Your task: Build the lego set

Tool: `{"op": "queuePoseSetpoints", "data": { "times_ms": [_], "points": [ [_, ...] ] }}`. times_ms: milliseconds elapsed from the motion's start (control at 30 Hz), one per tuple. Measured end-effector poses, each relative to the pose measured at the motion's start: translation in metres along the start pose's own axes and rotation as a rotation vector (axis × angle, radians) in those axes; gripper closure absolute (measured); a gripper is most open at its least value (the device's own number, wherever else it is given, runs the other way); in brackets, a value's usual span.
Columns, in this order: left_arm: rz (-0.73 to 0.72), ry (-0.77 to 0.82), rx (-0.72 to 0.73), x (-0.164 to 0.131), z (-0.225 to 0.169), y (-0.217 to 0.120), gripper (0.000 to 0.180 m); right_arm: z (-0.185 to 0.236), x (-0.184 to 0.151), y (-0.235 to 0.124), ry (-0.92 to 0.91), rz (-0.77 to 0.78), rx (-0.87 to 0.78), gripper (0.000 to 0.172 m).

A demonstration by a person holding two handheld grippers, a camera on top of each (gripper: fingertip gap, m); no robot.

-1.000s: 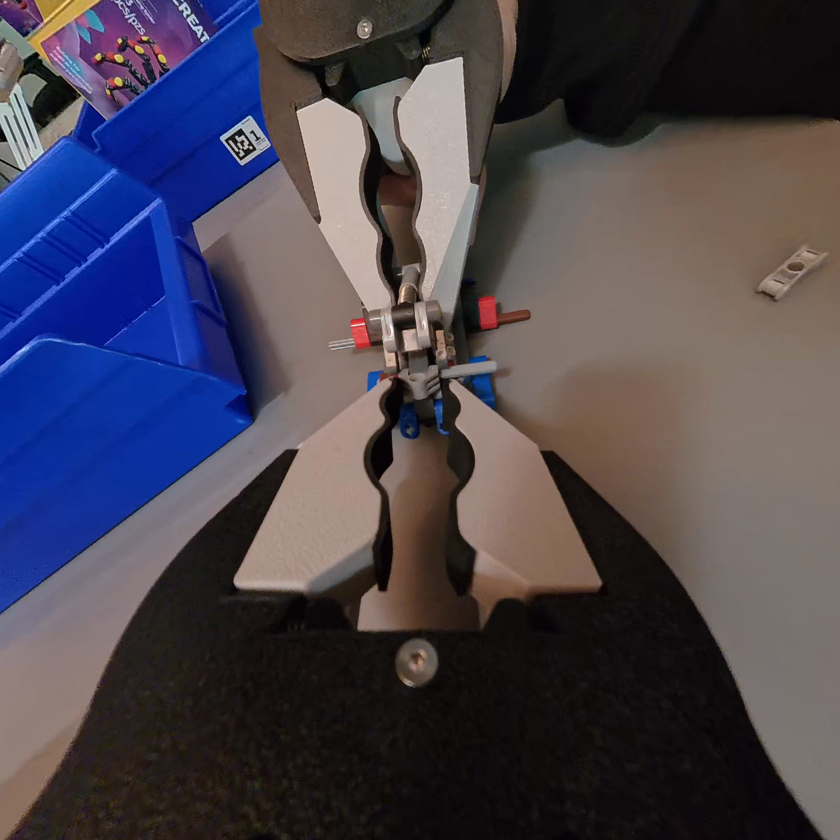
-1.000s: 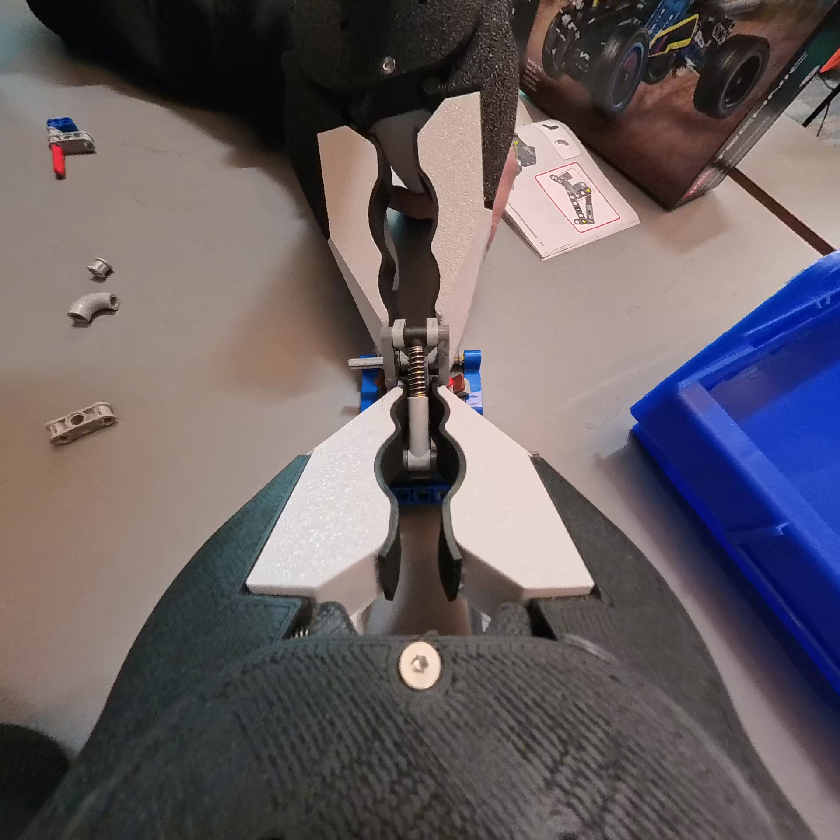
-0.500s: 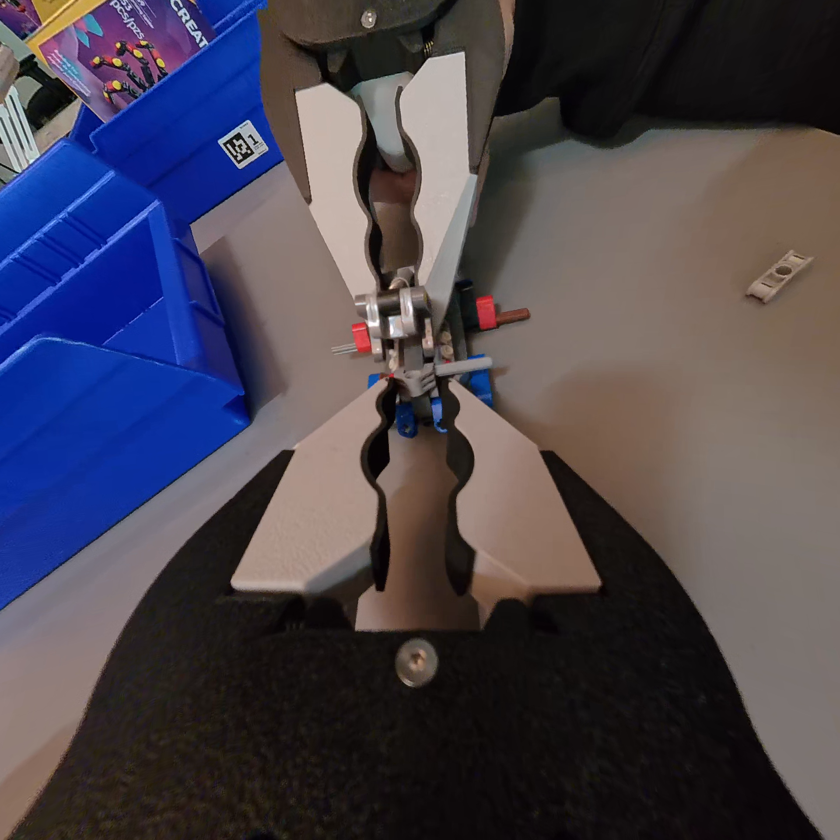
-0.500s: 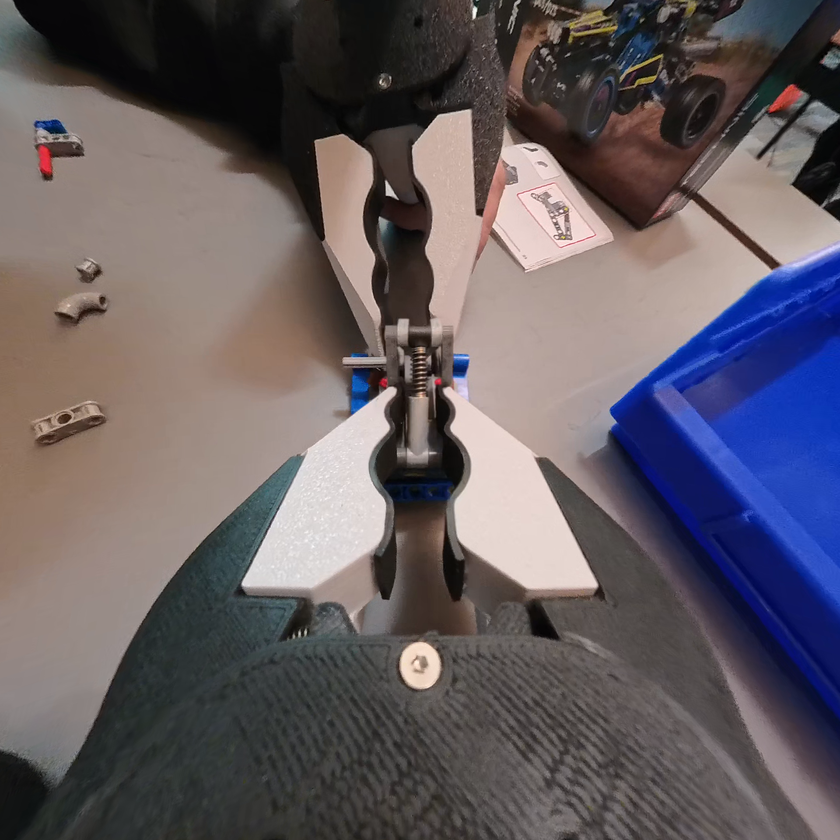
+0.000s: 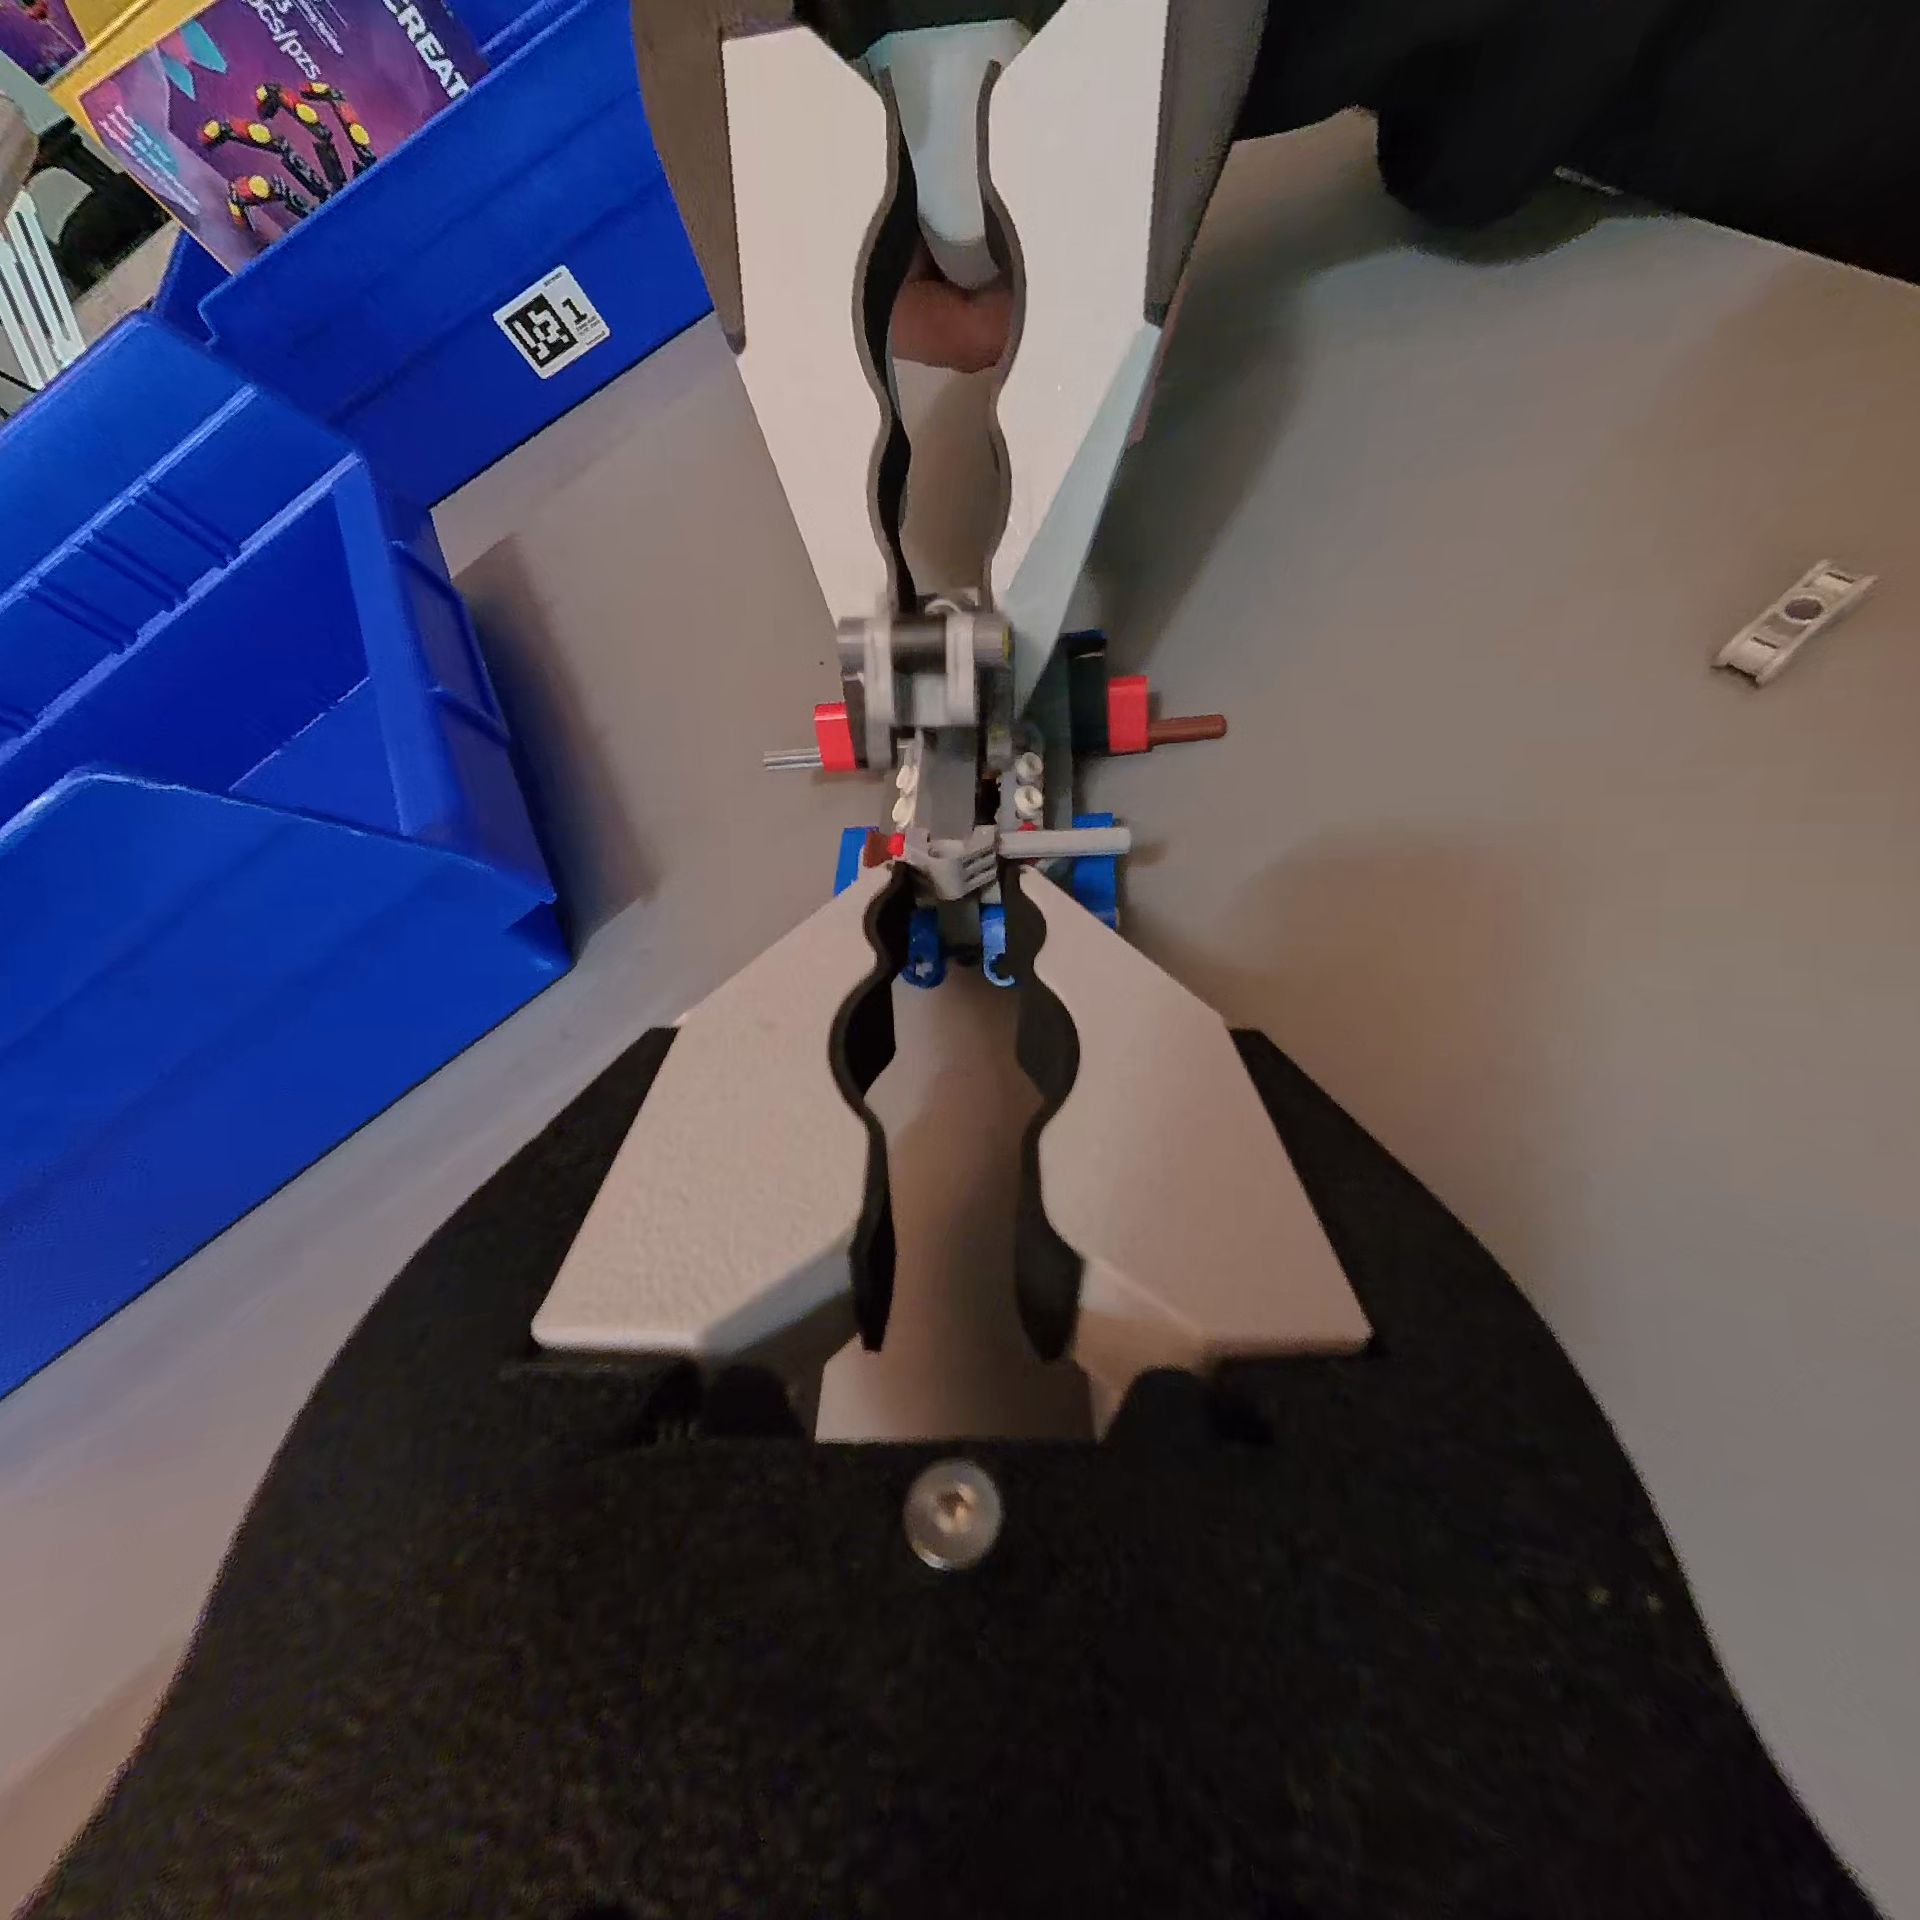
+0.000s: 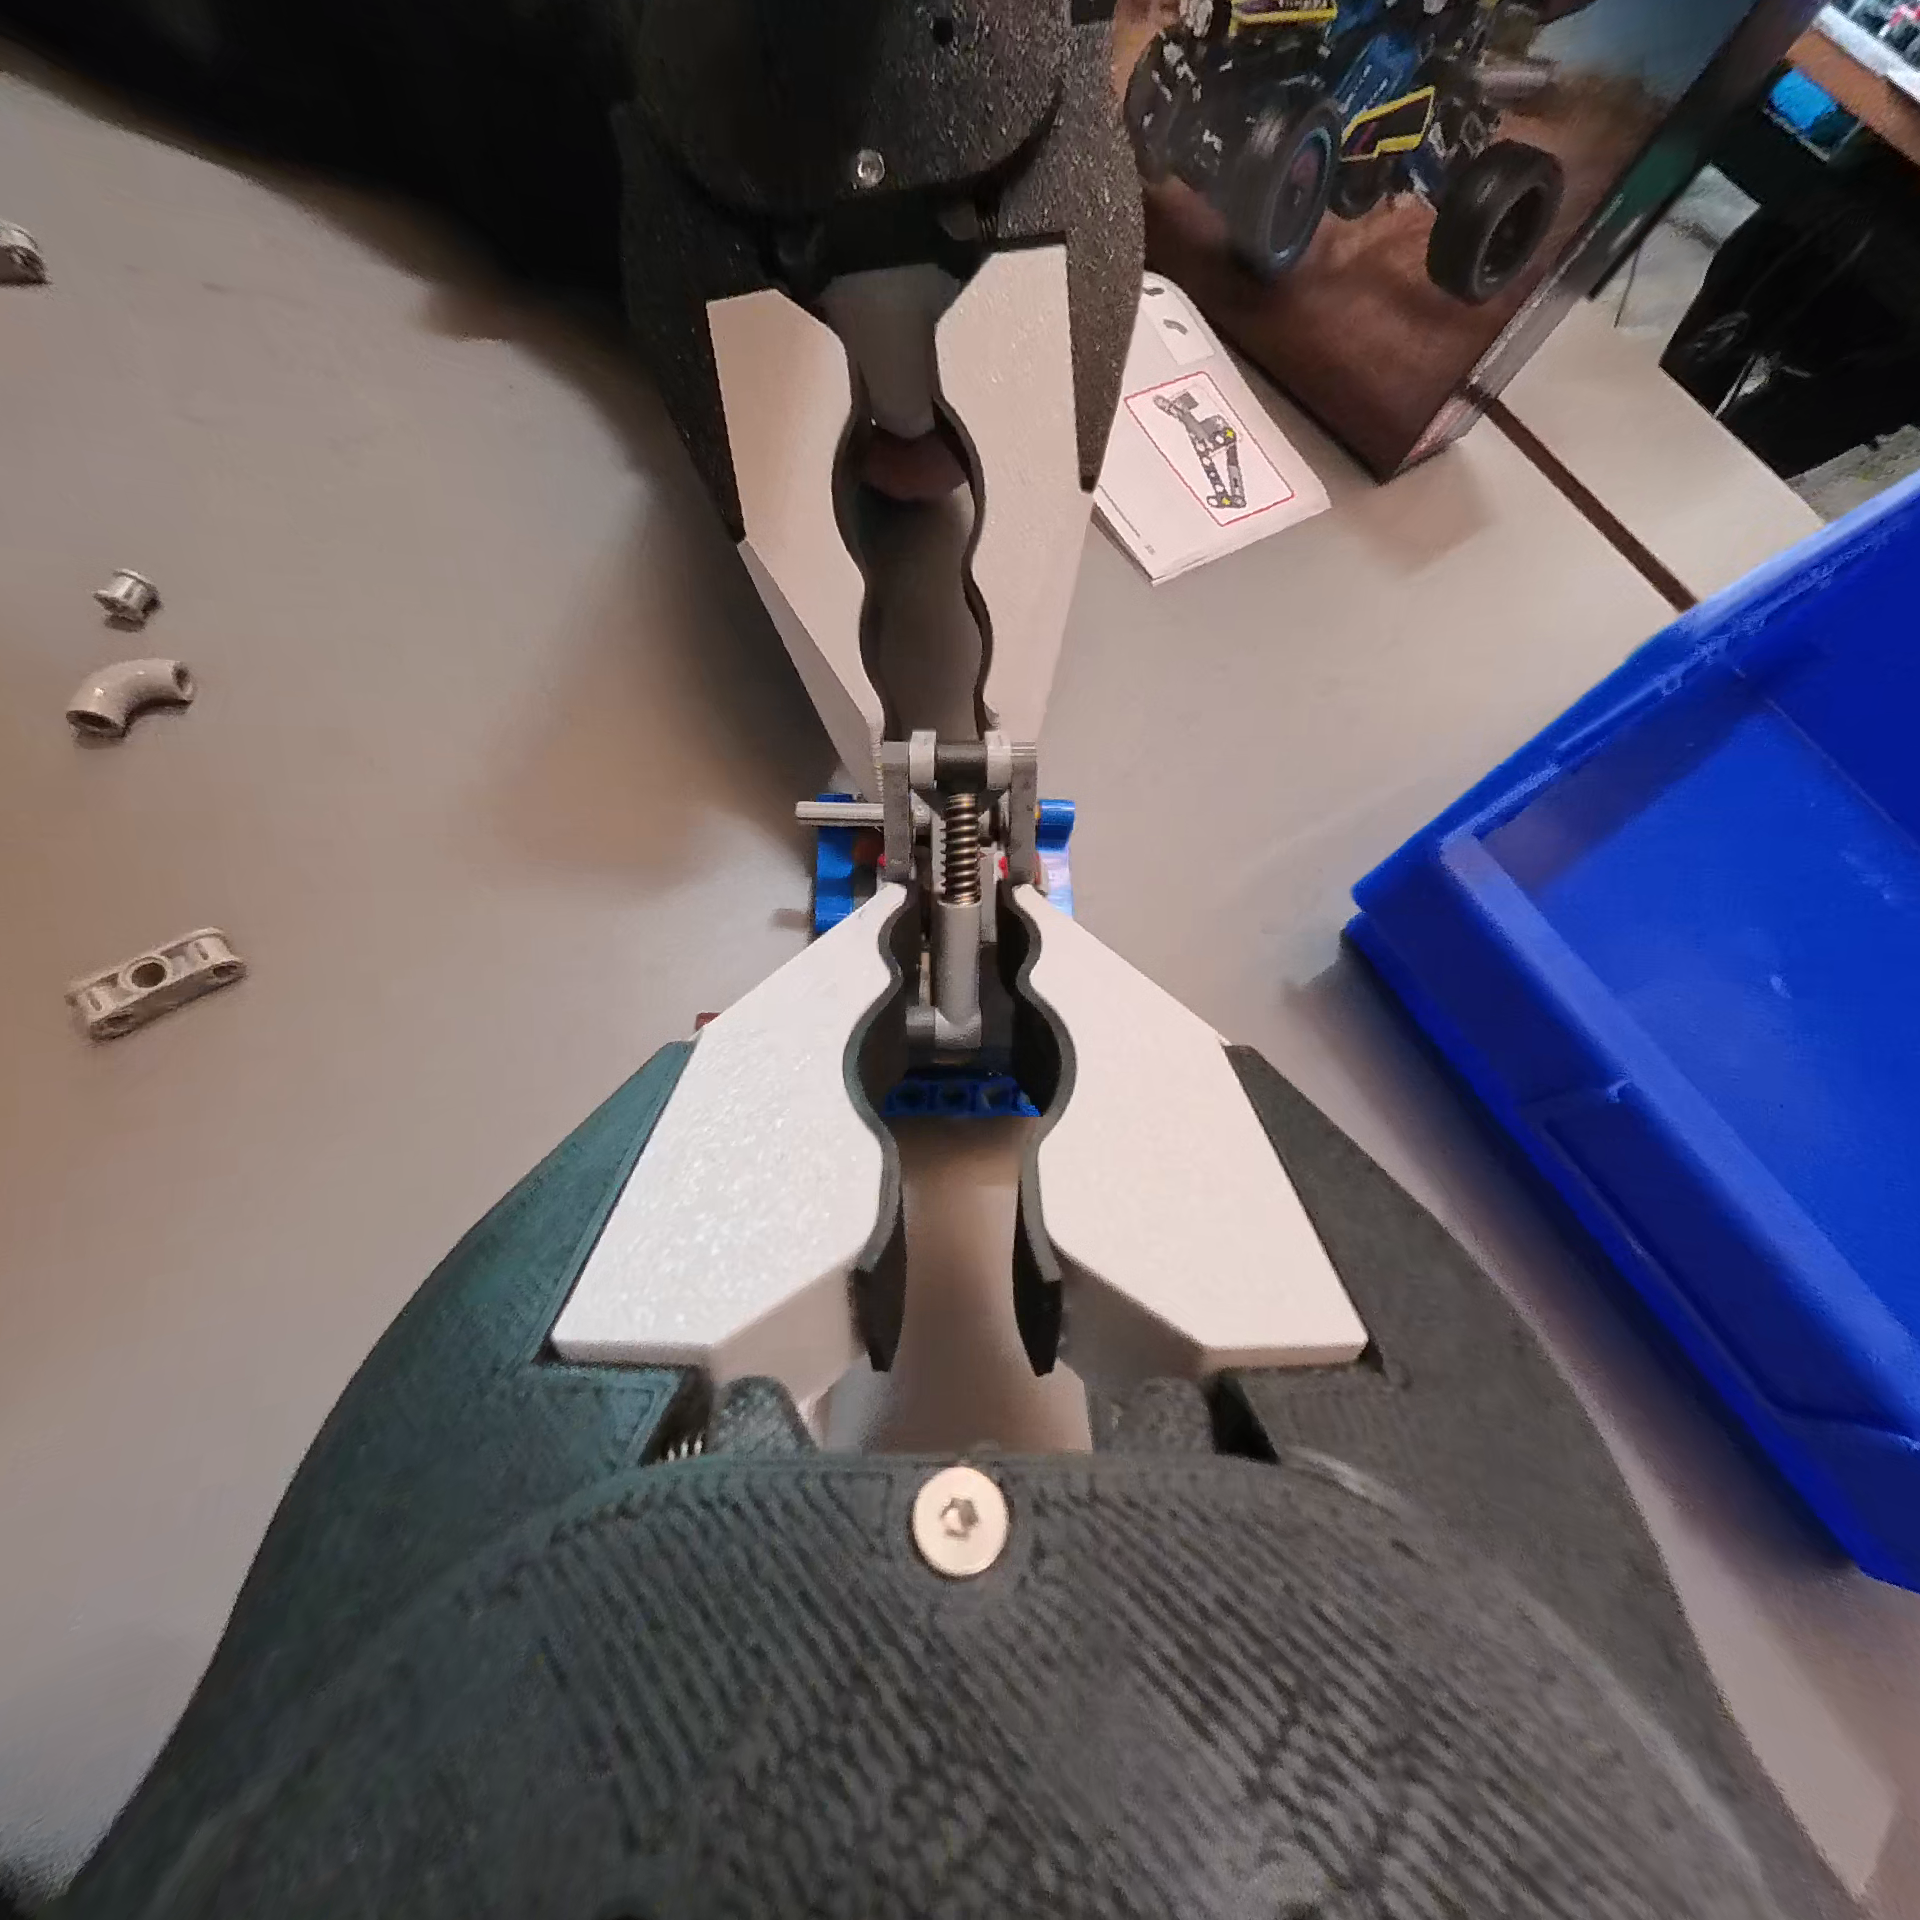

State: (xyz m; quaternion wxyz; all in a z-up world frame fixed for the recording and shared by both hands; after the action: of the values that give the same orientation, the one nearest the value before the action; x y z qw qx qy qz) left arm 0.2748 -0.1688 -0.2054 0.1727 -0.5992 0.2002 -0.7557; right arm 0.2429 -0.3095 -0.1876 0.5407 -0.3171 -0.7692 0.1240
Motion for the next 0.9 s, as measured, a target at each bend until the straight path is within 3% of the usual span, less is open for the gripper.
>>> {"op": "queuePoseSetpoints", "data": {
  "times_ms": [67, 133, 233, 367, 433, 900],
  "points": [
    [0.000, 0.006, 0.003, 0.000, 0.000, 0.000, 0.167, 0.001, 0.000, 0.002, 0.002, 0.033, 0.014, 0.161],
    [0.002, 0.011, 0.008, 0.000, -0.001, 0.000, 0.167, 0.002, 0.000, 0.002, 0.003, 0.084, 0.009, 0.139],
    [0.002, 0.011, 0.008, 0.000, -0.001, 0.000, 0.167, 0.002, 0.006, -0.005, -0.006, 0.135, 0.002, 0.133],
    [0.003, 0.008, 0.006, 0.000, -0.001, 0.000, 0.167, 0.004, 0.014, -0.003, -0.017, 0.126, -0.022, 0.134],
    [0.004, 0.008, 0.005, 0.000, -0.001, 0.000, 0.167, 0.005, 0.015, 0.002, -0.047, 0.147, -0.037, 0.149],
    [0.005, -0.007, 0.005, 0.000, 0.001, 0.000, 0.167, 0.009, 0.013, 0.005, 0.033, 0.057, -0.176, 0.150]
  ]
}}
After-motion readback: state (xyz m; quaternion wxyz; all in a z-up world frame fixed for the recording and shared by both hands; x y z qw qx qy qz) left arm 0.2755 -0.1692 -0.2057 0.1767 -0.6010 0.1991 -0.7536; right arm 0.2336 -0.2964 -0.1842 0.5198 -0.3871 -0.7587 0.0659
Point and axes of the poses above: each gripper's, where its closed fingertips meet, y out along the fingers, x out of its top, z = x × y across the jaws, the point moved 8 cm from there along -y, back along the fingers, and after that the axes turned 10 degrees about -y, right-handed, at the moved point
